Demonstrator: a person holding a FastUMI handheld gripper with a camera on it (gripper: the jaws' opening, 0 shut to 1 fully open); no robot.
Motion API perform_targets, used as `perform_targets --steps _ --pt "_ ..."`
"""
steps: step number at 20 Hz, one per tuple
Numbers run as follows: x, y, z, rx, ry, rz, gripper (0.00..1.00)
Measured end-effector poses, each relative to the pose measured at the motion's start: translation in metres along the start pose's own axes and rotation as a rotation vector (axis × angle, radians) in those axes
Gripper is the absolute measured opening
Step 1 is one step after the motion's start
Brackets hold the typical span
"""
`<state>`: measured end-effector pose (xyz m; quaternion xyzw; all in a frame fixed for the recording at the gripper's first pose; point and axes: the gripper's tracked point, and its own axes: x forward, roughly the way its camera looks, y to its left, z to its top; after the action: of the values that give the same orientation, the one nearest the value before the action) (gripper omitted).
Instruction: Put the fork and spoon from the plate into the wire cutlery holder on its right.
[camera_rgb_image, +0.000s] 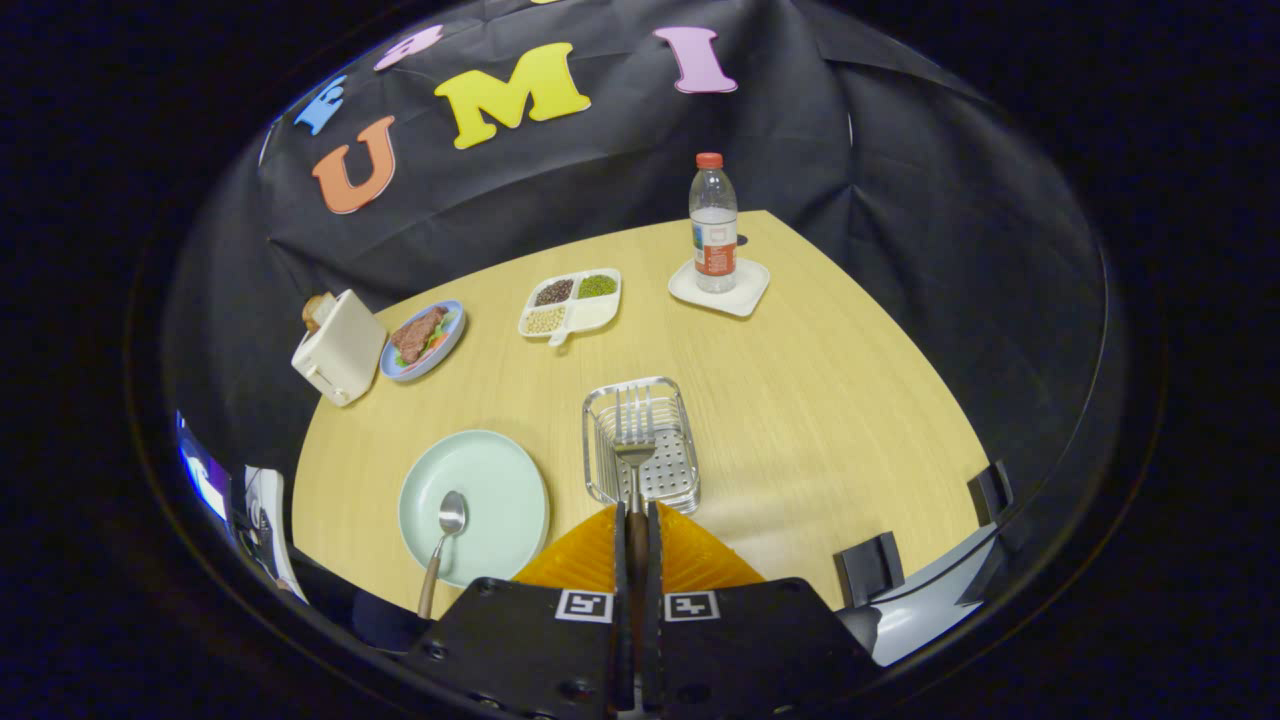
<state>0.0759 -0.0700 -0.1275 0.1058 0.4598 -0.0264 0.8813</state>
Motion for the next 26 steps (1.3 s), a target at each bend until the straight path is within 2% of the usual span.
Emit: perform_targets --steps 6,7,11,12,13,19,26 --pt "-0.002 0.005 0.003 0.010 -0.002 0.014 0.08" --pt "-0.004 0.008 0.004 0.012 -0.004 0.024 0.14" --pt "-0.015 0.015 0.013 0.016 -0.041 0.048 0.80" --pt "-0.020 0.017 0.015 0.013 -0.056 0.052 0.85" --pt "-0.024 0.020 0.018 0.013 -0.073 0.056 0.94" --pt "-0.056 0.050 0.019 -0.033 -0.148 0.095 0.96" --pt "-0.066 0.125 -0.029 -0.138 -0.167 0.159 0.96"
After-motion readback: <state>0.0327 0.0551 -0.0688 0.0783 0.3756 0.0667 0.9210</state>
